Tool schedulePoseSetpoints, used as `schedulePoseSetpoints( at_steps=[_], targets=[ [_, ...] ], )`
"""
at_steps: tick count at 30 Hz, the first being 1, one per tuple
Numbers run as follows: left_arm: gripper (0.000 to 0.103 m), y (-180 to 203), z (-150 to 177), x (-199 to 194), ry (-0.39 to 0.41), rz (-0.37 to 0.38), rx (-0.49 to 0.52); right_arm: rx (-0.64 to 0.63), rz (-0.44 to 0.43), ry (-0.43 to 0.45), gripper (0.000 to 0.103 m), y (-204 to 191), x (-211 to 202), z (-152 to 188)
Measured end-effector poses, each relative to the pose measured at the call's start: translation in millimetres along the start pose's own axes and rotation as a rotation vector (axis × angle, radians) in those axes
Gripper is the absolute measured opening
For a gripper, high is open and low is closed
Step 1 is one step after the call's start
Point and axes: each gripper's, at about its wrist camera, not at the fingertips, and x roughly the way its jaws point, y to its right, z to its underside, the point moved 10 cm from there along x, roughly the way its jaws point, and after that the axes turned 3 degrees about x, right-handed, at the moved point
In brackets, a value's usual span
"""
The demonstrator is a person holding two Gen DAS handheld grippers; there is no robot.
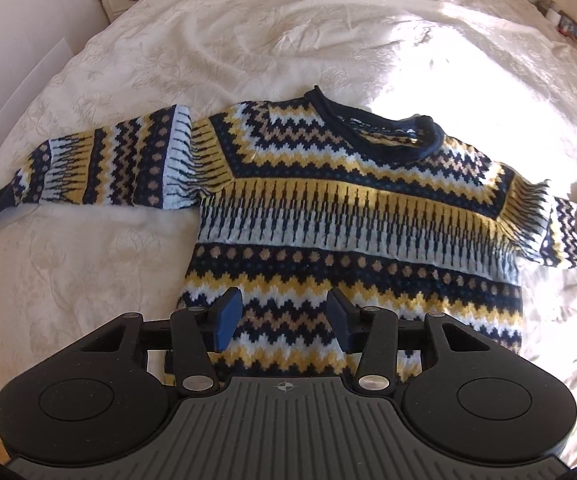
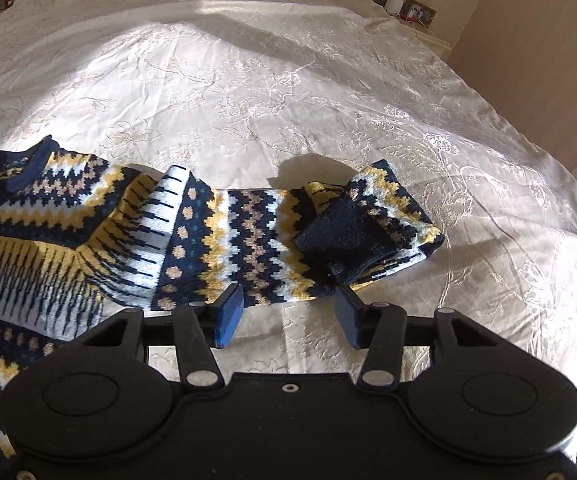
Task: Fold small clothes
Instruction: 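Lower the right gripper onto a sleeve's navy cuff and close it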
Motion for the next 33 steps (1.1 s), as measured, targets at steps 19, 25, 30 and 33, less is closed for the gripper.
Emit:
schedulePoseSetpoints(
  at_steps=[19, 25, 30, 33],
  targets=[
    [0.046, 70.0, 12.4, 8.4, -0.064, -0.091, -0.017, -0.282, 0.101, 0.063, 0.056, 14.2, 86.8, -4.1],
    [0.046, 79.8, 10.3, 7.8, -0.060, -0.087, -0.017, -0.253, -0.056, 0.047, 0.019, 22.6, 87.5, -6.4],
    [0.046, 83.3, 12.8, 6.8, -0.053, -0.073, -0.010, -0.019, -0.175, 0.033, 0.012, 52.0, 73.1, -16.8],
    [0.046, 82.3, 16.9, 8.0, -0.055, -0.053, -0.007, 0.060, -0.213, 0.060, 0.012, 66.7, 59.7, -23.9]
  ],
)
